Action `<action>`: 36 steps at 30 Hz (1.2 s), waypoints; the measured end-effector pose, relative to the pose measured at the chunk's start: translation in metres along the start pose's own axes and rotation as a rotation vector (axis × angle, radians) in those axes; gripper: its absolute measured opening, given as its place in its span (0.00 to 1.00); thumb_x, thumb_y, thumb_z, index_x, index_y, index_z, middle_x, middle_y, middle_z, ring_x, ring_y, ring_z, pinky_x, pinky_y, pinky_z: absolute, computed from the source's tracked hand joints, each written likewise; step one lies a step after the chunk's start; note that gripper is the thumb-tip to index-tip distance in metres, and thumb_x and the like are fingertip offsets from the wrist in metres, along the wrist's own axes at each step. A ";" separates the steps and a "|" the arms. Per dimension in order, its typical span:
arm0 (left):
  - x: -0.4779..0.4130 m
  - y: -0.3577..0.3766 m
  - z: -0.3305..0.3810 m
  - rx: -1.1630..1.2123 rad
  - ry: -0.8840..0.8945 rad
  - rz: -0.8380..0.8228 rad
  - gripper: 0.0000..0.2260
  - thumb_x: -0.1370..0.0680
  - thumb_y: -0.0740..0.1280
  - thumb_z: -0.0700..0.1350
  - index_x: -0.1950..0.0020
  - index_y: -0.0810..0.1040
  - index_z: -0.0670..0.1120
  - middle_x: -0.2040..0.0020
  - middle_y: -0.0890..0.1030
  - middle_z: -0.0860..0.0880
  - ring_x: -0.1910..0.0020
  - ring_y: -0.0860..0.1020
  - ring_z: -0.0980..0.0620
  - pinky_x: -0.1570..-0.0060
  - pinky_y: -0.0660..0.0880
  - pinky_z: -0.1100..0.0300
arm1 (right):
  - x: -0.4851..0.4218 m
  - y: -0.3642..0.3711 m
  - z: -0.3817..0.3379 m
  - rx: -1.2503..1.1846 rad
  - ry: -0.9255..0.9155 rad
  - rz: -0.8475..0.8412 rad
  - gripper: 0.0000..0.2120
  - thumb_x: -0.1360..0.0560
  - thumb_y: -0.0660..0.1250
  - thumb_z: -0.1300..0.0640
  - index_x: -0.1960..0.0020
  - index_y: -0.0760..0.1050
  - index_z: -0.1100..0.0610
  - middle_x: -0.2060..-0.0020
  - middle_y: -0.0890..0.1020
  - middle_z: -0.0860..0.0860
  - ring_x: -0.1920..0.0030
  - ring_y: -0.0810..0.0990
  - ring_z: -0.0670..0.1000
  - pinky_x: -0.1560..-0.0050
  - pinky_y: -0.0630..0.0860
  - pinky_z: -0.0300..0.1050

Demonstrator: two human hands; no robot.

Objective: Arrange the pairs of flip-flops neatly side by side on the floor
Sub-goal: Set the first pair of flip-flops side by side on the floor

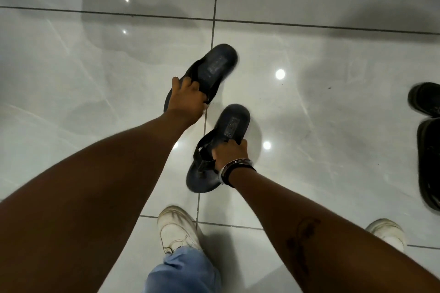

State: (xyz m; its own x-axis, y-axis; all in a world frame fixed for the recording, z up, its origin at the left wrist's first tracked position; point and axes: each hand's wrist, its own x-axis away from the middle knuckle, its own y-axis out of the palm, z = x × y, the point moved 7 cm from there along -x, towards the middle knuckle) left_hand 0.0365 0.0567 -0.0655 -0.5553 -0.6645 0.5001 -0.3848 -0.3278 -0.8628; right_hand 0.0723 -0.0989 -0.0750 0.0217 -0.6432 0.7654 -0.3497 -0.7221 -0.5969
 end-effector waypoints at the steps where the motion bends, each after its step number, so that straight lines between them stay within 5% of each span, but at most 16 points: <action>1: 0.000 0.000 -0.002 0.031 -0.046 0.009 0.12 0.21 0.63 0.52 0.45 0.83 0.49 0.42 0.76 0.44 0.36 0.67 0.41 0.31 0.57 0.42 | -0.002 -0.004 0.005 -0.004 0.000 0.011 0.10 0.28 0.66 0.56 0.46 0.78 0.50 0.52 0.81 0.52 0.42 0.75 0.57 0.35 0.63 0.59; 7: 0.006 0.010 -0.006 0.222 -0.222 -0.032 0.13 0.21 0.61 0.54 0.49 0.82 0.50 0.43 0.76 0.45 0.37 0.68 0.42 0.33 0.57 0.43 | -0.020 -0.049 0.035 0.110 -0.033 0.098 0.10 0.28 0.64 0.56 0.48 0.80 0.49 0.47 0.81 0.50 0.39 0.73 0.57 0.35 0.63 0.56; 15: 0.015 0.021 0.000 0.277 -0.244 -0.006 0.14 0.20 0.59 0.54 0.48 0.83 0.51 0.45 0.78 0.45 0.40 0.69 0.42 0.35 0.58 0.42 | -0.039 -0.105 0.059 0.254 -0.078 0.103 0.17 0.33 0.68 0.63 0.46 0.80 0.50 0.44 0.79 0.51 0.38 0.72 0.56 0.37 0.65 0.54; 31: 0.017 0.019 0.002 0.332 -0.278 -0.031 0.15 0.19 0.59 0.55 0.47 0.83 0.51 0.43 0.78 0.45 0.36 0.68 0.42 0.31 0.54 0.40 | -0.055 -0.108 0.053 0.246 -0.127 0.188 0.15 0.27 0.64 0.63 0.43 0.80 0.52 0.42 0.79 0.52 0.37 0.72 0.57 0.36 0.66 0.54; 36: 0.017 0.017 0.004 0.303 -0.280 -0.051 0.16 0.19 0.59 0.55 0.45 0.82 0.49 0.40 0.77 0.42 0.35 0.68 0.39 0.30 0.52 0.36 | -0.058 -0.105 0.056 0.248 -0.148 0.211 0.16 0.29 0.69 0.58 0.42 0.79 0.49 0.37 0.75 0.53 0.33 0.69 0.58 0.36 0.65 0.54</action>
State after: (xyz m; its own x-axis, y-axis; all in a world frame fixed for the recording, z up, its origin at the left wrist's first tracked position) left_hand 0.0229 0.0370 -0.0719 -0.3026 -0.7856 0.5397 -0.1494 -0.5202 -0.8409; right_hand 0.1606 -0.0001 -0.0698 0.1148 -0.8014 0.5870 -0.1237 -0.5978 -0.7920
